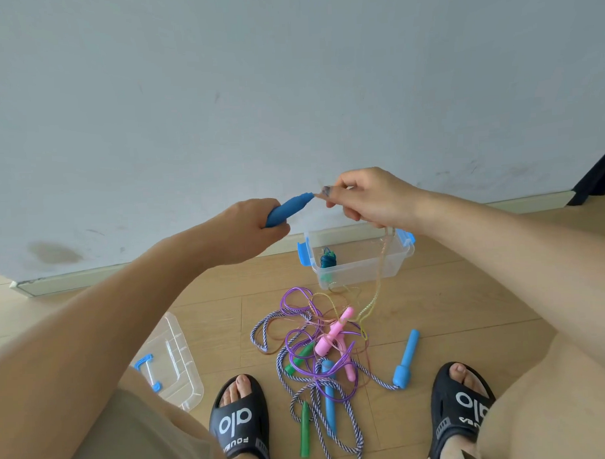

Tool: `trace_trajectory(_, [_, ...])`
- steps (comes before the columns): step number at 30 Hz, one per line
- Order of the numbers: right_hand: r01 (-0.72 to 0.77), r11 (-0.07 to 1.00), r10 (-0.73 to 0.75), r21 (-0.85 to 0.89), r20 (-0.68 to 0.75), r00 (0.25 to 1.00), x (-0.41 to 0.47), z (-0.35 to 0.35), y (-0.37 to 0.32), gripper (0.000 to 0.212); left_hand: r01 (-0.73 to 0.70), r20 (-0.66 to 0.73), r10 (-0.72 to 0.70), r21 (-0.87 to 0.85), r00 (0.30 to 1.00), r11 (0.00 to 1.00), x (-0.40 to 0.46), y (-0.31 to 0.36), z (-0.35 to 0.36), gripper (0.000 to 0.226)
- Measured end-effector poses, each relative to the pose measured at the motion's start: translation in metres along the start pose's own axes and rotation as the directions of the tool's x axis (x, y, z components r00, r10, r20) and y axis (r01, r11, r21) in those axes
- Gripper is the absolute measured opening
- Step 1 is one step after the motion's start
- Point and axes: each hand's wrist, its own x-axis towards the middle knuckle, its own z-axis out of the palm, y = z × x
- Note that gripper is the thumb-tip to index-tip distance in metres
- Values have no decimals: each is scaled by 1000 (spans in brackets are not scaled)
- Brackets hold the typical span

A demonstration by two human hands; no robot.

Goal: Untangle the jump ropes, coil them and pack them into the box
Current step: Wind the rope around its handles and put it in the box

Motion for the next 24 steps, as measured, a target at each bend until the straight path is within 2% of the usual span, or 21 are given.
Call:
trace_trajectory(2, [95,976,-103,-194,-31,994,-3,4,0,36,64,88,-38,-320,995,945,-1,-3,-2,22])
trace_trajectory(4, [167,936,-198,-311,-69,978,-5,11,-2,33,120,136,-52,-563,989,818,-1,-2,-5,22])
trace_trajectory(6, [190,840,-261,-508,-71,963,-7,20,-4,26,166,145,-92,-668,985,726,0,-3,-7,24])
trace_trajectory(7, [192,736,-297,-650,-54,953,-8,26,-5,20,192,146,-126,-684,981,703,1,-3,-5,24])
trace_trajectory(9, [233,493,-355,-839,50,933,-14,40,-14,6,245,135,-207,-631,969,736,3,-2,1,21])
trace_trajectory(10, [271,414,-361,-869,116,925,-18,47,-20,12,259,112,-238,-542,965,799,4,-1,6,19])
trace_trajectory(12, [356,282,-357,-891,246,901,-24,58,-27,20,246,46,-242,-237,969,940,5,2,14,21])
trace_trajectory(13, [385,229,-363,-894,288,886,-27,61,-30,21,217,17,-217,-94,976,972,5,5,18,23])
trace_trajectory(15, [415,175,-380,-893,328,865,-28,59,-33,17,151,-20,-149,90,989,984,1,8,21,27])
trace_trajectory(17, [444,226,-387,-867,338,858,-29,55,-33,18,80,-63,-67,234,996,969,-4,9,20,31])
trace_trajectory(21, [427,589,-345,-686,265,901,-34,40,-38,30,-125,-54,176,506,983,853,-10,8,12,47])
trace_trajectory(24, [365,767,-256,-527,270,928,-35,31,-42,28,-227,-32,299,574,954,787,-14,10,12,63])
